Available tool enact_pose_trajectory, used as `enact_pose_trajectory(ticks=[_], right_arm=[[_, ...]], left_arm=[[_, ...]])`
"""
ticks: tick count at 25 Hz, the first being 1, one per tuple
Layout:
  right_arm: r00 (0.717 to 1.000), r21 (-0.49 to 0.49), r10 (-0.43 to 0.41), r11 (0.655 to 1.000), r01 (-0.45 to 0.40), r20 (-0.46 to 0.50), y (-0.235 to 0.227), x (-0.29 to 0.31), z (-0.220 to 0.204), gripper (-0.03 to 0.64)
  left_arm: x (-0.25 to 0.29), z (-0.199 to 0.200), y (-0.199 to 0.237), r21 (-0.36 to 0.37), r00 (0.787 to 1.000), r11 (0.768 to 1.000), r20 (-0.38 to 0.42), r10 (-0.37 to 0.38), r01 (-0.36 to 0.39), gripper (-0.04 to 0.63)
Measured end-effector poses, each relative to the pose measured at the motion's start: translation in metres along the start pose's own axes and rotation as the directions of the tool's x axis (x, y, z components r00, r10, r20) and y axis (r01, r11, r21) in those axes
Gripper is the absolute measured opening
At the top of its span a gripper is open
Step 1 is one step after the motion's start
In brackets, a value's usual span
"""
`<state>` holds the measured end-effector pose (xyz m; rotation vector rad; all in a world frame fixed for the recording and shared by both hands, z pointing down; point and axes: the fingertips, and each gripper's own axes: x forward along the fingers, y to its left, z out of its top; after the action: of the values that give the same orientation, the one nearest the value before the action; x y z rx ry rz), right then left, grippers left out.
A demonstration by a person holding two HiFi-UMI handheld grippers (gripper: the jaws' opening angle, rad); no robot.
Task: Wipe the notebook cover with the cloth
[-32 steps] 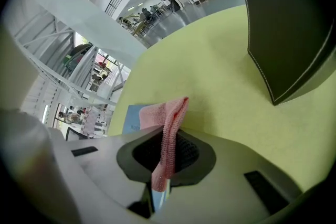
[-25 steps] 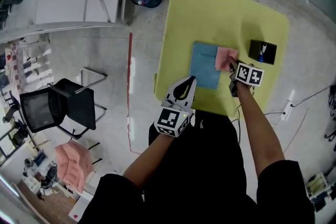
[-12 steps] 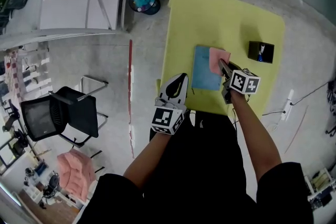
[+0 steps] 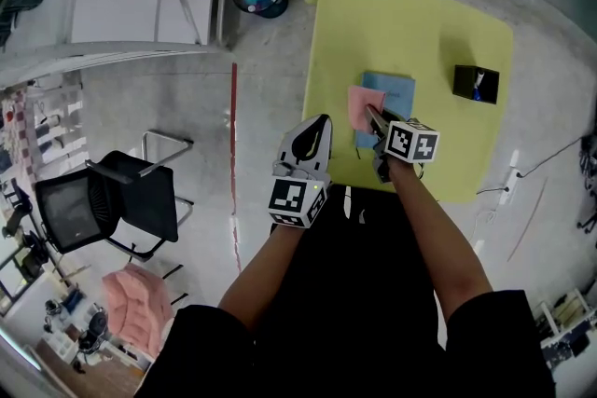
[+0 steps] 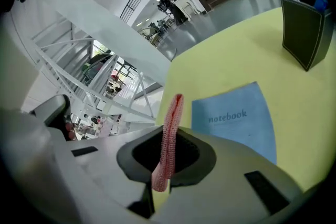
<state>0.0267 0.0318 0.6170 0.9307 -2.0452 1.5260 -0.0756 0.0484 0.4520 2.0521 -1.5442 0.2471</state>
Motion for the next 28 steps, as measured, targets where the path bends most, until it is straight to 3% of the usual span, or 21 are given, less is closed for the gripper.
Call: enact_pose_trajectory(ticks=[3, 11, 16, 28], right_arm=[[0.999, -0.001, -0.026, 1.000, 0.025, -0.026, 0.001, 0.016, -0.015, 0.037], [0.994, -0.010, -0.074, 0.997, 0.074, -0.082, -0.031, 0.043, -0.038, 0.037], [0.989, -0.014, -0.136, 0.991, 0.135, -0.064, -0.039, 0.041, -0.036, 0.037], [0.982, -0.036, -0.180, 0.983, 0.178, -0.065, -0.046, 0.042, -0.043, 0.037]], left_arm=[[-0.005, 0.000, 0.012, 0.015, 1.000, 1.000, -0.001, 0.010, -0.010, 0.011], [-0.011, -0.015, 0.037, -0.050, 0.999, 0.998, -0.007, 0.047, -0.048, 0.011], [-0.014, -0.018, 0.034, -0.032, 1.000, 0.999, -0.005, 0.025, -0.026, 0.011], [-0.021, -0.028, 0.034, 0.000, 0.999, 1.000, -0.035, 0.007, -0.007, 0.011]])
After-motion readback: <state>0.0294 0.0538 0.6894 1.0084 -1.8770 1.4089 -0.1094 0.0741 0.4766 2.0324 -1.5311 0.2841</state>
